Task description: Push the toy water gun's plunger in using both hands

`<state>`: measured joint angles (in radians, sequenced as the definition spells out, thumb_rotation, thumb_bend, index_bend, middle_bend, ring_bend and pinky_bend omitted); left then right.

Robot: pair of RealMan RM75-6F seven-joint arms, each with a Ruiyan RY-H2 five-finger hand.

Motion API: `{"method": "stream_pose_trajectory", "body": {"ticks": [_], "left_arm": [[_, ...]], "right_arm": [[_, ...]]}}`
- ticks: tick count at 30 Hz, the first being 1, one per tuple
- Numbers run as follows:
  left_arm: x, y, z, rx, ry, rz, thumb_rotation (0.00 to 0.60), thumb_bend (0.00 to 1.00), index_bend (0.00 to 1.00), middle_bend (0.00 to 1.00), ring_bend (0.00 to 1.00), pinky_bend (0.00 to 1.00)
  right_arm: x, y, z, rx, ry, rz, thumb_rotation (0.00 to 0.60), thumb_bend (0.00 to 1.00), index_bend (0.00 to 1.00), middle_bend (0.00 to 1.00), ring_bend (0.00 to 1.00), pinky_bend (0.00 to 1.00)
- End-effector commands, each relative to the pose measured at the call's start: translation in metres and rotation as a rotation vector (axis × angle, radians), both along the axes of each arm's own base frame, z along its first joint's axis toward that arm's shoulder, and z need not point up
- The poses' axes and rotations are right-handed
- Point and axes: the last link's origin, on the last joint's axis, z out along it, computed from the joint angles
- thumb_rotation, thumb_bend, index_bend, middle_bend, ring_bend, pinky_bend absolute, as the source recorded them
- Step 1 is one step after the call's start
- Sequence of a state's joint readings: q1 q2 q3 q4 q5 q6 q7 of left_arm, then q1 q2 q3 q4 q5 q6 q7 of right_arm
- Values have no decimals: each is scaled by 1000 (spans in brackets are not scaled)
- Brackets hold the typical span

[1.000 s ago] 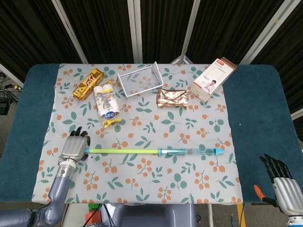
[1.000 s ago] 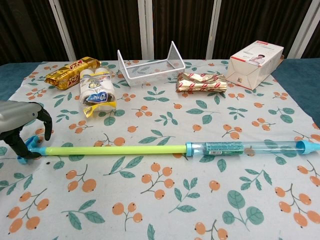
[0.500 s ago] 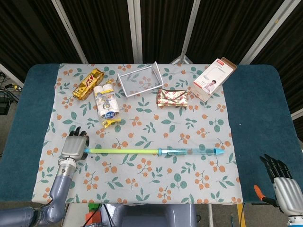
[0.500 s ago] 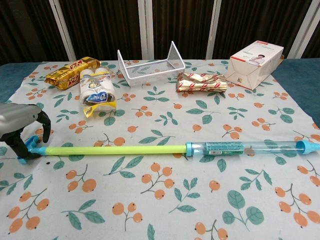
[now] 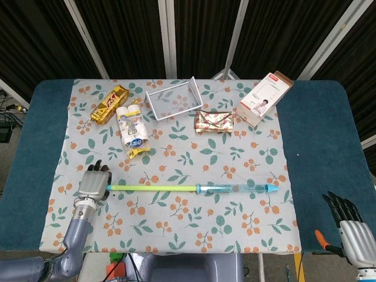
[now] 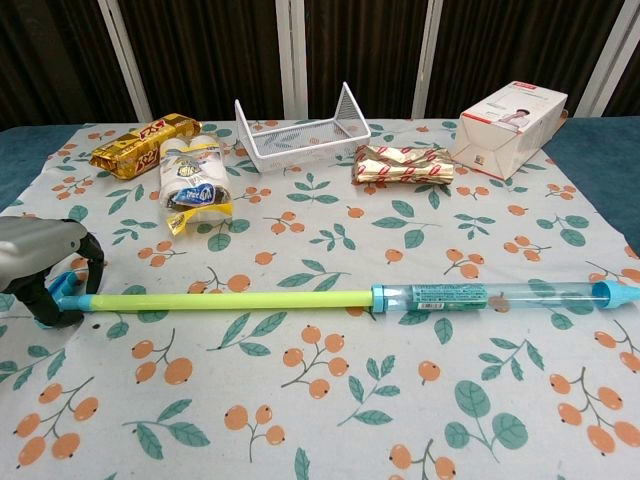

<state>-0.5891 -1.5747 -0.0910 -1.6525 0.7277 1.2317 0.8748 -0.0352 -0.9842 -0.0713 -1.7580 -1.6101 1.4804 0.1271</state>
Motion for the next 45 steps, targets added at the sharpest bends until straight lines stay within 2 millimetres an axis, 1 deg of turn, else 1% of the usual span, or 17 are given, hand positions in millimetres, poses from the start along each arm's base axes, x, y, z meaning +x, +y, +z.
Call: {"method": "stream_pose_trajectory", "body": {"ticks": [1,7,14,18,22,27,31,35,38,45], "left_arm": [[0,0,0,2,-1,1,600,399,508,191,53,162],[4,0,2,15,-27,-14,600,483,576,200,53,162],[9,-5,7,18,-59,-32,600,497,600,212,53,162],[14,-8,12,23,-79,-46,600,497,602,213,53,162],[22,-10,19,31,-102,-61,600,497,604,215,53,162],[29,-13,25,31,-122,-76,600,497,605,215,53,162],[33,-16,32,31,-129,-87,600,497,606,215,53,162],[34,-16,35,28,-124,-92,600,497,608,215,53,162],[34,-16,36,26,-124,-91,600,497,608,215,53,162],[30,-14,36,15,-120,-90,600,497,608,214,53,162]], "right_arm": [[0,0,0,0,-1,1,600,373,0,0,0,0],[0,0,0,-1,1,3,600,373,0,0,0,0],[2,-3,-2,12,-11,-6,600,373,0,0,0,0],[10,-10,-6,47,-25,1,600,373,0,0,0,0],[26,-26,-12,76,-20,37,600,372,0,0,0,0],[46,-50,-23,102,-19,49,600,374,0,0,0,0],[59,-72,-39,136,-14,32,600,373,0,0,0,0],[66,-92,-52,157,29,19,600,373,0,0,0,0],[68,-102,-60,161,56,8,600,373,0,0,0,0],[61,-122,-77,189,131,-50,600,374,0,0,0,0]]}}
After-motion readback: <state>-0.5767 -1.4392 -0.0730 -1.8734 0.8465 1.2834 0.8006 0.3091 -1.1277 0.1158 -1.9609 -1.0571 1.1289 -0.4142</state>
